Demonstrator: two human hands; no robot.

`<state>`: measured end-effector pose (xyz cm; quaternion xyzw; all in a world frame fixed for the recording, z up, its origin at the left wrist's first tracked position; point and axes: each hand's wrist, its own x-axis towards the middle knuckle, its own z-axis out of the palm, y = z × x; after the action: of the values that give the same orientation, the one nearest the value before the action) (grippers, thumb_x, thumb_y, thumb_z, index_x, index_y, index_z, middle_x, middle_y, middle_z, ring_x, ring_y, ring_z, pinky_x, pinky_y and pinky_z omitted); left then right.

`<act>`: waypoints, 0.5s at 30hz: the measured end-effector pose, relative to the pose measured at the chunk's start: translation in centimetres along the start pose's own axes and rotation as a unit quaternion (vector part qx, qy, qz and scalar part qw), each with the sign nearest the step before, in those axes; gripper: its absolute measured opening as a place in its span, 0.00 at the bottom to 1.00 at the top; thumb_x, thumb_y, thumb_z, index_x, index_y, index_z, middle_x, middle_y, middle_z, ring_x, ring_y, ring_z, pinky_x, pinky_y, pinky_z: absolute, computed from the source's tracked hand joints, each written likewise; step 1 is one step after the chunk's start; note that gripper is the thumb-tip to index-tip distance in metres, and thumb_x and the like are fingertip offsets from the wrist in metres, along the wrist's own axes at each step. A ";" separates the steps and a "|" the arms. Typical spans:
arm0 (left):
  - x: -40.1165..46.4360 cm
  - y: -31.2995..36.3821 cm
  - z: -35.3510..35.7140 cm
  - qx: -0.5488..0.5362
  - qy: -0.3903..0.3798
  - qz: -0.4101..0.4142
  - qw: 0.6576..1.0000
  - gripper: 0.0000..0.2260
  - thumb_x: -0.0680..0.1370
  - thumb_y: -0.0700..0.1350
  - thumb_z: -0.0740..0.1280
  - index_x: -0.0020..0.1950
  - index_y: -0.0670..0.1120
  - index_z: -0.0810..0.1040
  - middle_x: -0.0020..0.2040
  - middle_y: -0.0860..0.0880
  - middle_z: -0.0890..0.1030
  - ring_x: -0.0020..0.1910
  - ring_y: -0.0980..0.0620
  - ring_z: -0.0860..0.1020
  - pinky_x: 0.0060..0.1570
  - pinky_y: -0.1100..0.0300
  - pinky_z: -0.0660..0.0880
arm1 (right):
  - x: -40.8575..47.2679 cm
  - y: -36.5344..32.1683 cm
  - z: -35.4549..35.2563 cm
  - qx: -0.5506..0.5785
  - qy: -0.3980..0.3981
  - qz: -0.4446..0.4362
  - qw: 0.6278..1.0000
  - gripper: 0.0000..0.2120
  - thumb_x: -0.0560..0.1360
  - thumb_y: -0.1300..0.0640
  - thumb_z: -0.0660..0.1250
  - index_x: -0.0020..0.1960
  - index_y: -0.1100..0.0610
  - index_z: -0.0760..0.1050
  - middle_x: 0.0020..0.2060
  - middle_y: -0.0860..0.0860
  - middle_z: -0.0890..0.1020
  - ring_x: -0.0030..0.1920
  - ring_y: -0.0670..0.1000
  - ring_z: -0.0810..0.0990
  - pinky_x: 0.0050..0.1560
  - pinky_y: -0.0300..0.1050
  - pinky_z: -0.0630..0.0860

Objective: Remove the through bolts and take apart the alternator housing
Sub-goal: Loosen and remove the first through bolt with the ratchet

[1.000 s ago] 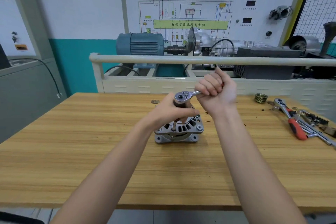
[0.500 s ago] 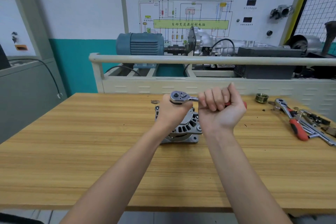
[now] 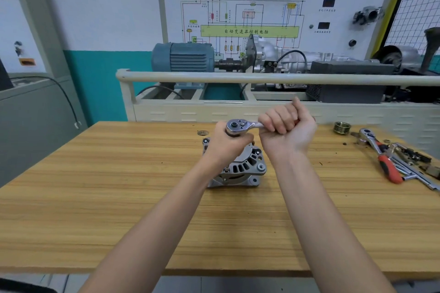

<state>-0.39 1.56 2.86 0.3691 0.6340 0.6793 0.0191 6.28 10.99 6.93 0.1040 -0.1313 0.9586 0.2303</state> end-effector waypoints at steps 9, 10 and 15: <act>-0.2 0.3 -1.0 0.055 -0.065 -0.007 0.996 0.16 0.70 0.36 0.69 0.27 0.48 0.68 0.23 0.52 0.67 0.24 0.54 0.63 0.26 0.63 0.62 | 0.0 -0.7 -0.4 -0.021 -0.040 0.039 0.998 0.22 0.76 0.58 0.55 0.23 0.54 0.62 0.16 0.46 0.59 0.19 0.45 0.54 0.22 0.38 0.58; -0.2 0.7 -1.6 0.065 -0.124 -0.011 0.990 0.15 0.70 0.38 0.70 0.26 0.48 0.69 0.24 0.49 0.67 0.24 0.53 0.64 0.27 0.61 0.63 | 0.8 -1.1 -0.1 -0.033 -0.054 0.094 0.994 0.21 0.75 0.58 0.56 0.23 0.54 0.62 0.16 0.46 0.58 0.20 0.44 0.52 0.22 0.37 0.57; 0.0 1.1 -1.5 0.064 -0.179 -0.022 0.982 0.18 0.72 0.38 0.70 0.25 0.46 0.66 0.23 0.48 0.64 0.22 0.54 0.61 0.25 0.65 0.61 | 2.9 -1.4 0.5 -0.039 -0.050 0.191 0.980 0.20 0.74 0.59 0.57 0.23 0.55 0.61 0.15 0.46 0.58 0.21 0.44 0.50 0.22 0.36 0.55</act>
<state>-0.71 0.07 3.89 0.4711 0.6704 0.5598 0.1235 4.51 13.24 8.47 0.1155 -0.1973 0.9727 0.0399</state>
